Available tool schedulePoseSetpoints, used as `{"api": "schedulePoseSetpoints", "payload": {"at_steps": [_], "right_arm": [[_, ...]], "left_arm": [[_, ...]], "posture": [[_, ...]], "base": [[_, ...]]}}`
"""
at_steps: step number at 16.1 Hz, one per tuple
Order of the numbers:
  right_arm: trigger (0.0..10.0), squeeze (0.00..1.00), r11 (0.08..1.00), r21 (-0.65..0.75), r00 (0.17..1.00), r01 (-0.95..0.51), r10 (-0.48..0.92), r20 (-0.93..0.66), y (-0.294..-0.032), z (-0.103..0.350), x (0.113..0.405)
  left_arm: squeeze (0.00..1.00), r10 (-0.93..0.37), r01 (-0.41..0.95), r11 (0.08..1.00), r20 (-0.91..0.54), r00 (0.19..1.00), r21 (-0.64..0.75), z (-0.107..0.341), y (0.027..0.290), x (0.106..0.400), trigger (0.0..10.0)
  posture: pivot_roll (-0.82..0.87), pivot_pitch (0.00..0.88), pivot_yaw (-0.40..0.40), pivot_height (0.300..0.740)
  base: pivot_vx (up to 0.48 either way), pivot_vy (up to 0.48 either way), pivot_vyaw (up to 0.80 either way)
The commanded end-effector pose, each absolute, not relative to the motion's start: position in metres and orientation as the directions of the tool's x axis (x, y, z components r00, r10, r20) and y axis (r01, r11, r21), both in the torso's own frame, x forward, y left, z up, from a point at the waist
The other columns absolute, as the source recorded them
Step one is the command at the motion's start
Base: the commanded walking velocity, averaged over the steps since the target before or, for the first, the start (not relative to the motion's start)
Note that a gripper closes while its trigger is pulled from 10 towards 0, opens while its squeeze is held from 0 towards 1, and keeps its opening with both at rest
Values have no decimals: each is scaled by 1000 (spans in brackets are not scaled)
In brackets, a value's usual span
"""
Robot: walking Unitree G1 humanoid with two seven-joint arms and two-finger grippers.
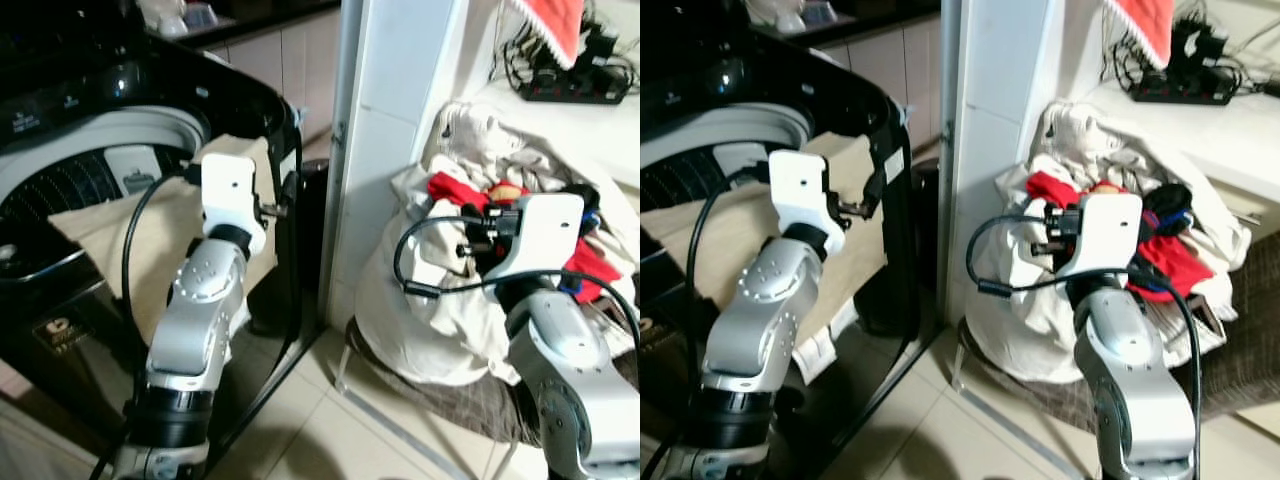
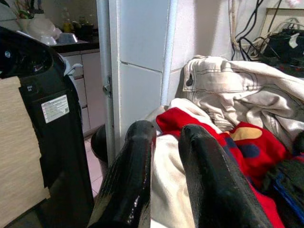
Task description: Clothes washing
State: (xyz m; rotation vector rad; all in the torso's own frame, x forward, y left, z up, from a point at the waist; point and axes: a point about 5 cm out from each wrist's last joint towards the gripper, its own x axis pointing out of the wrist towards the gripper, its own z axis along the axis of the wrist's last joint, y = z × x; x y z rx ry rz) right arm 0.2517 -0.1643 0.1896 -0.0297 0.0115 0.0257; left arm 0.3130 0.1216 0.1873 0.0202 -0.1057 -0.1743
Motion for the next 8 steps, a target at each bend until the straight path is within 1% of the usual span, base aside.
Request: {"api": "schedulePoseSetpoints", "payload": {"at_steps": [1,4,5,8], "right_arm": [[10000,0,999,-24,1000,-24,24,-15,-165,191,252],[10000,0,1000,-18,1000,-22,21,-19,-166,190,252],[10000,0,1000,-19,1000,-19,19,-20,-167,190,252],[10000,0,999,-42,1000,-20,20,-12,-167,191,253]], "left_arm": [[0,-189,187,982,120,975,27,192,119,313,10000],[0,-192,190,981,121,974,29,192,119,312,10000],[0,-191,188,982,121,974,30,192,119,313,10000],[0,-180,178,984,122,976,33,192,122,314,10000]], "posture": [[-237,5,0,740],[-238,9,2,740],[-238,9,2,740],[-234,11,2,740]], "base": [[442,0,0],[440,0,-750],[442,0,-500],[440,0,0]]}}
